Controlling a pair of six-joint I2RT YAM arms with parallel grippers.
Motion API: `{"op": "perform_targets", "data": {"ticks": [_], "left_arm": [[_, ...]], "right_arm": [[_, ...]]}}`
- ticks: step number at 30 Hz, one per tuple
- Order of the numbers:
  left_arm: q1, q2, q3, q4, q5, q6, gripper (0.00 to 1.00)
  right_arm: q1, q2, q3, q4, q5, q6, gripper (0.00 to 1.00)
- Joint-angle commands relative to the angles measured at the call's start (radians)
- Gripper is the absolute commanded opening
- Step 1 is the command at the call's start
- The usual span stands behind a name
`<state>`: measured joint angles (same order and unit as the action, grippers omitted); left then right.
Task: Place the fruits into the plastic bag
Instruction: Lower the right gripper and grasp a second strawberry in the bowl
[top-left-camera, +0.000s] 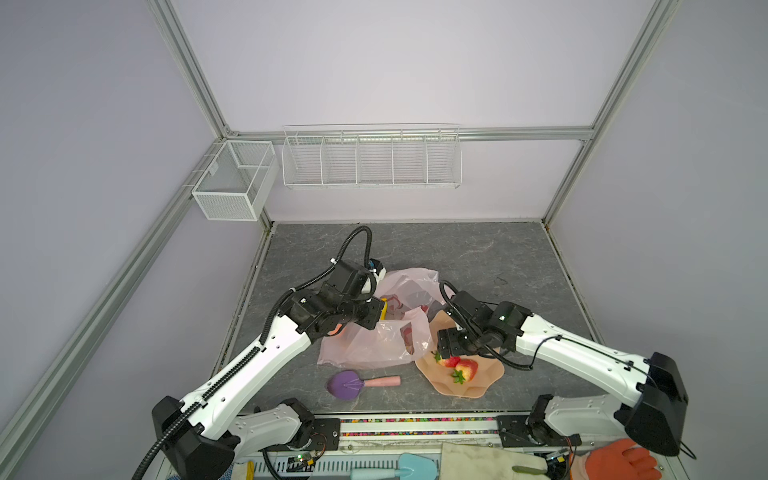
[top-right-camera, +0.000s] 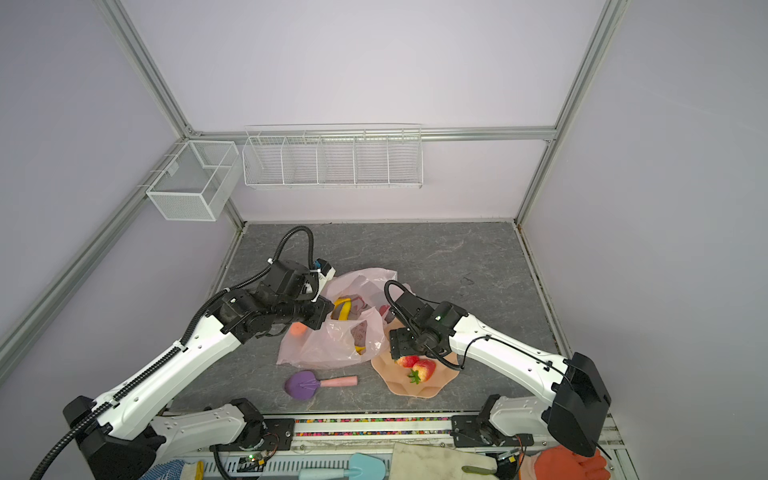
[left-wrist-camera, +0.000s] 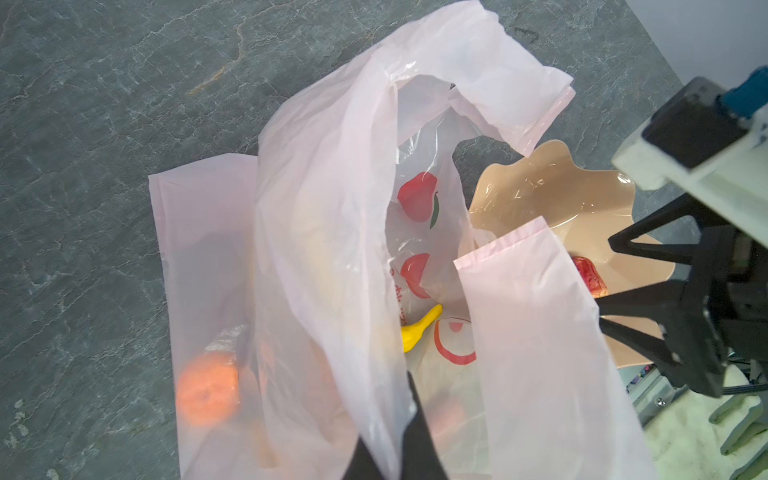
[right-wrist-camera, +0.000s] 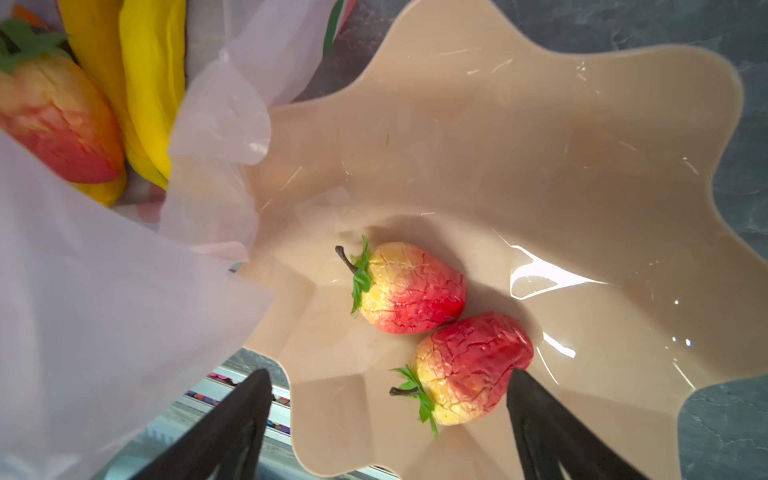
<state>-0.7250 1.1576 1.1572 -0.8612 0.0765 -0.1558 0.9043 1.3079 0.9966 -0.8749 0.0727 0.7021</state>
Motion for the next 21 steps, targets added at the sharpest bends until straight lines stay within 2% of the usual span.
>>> {"op": "perform_targets", "data": {"ticks": [1,21], "left_arm": [[-0.004,0.005,0.011,0.007,0.008,-0.001,0.0],[-0.004,-0.01,0.007,-0.004,-0.002,0.0,0.0]], "right_arm": [[0.017,0.037,-0.019,0.004,-0.029,-0.06,0.92],[0.038,0.227,-0.023,0.0,0.019,-0.168,0.93]]}}
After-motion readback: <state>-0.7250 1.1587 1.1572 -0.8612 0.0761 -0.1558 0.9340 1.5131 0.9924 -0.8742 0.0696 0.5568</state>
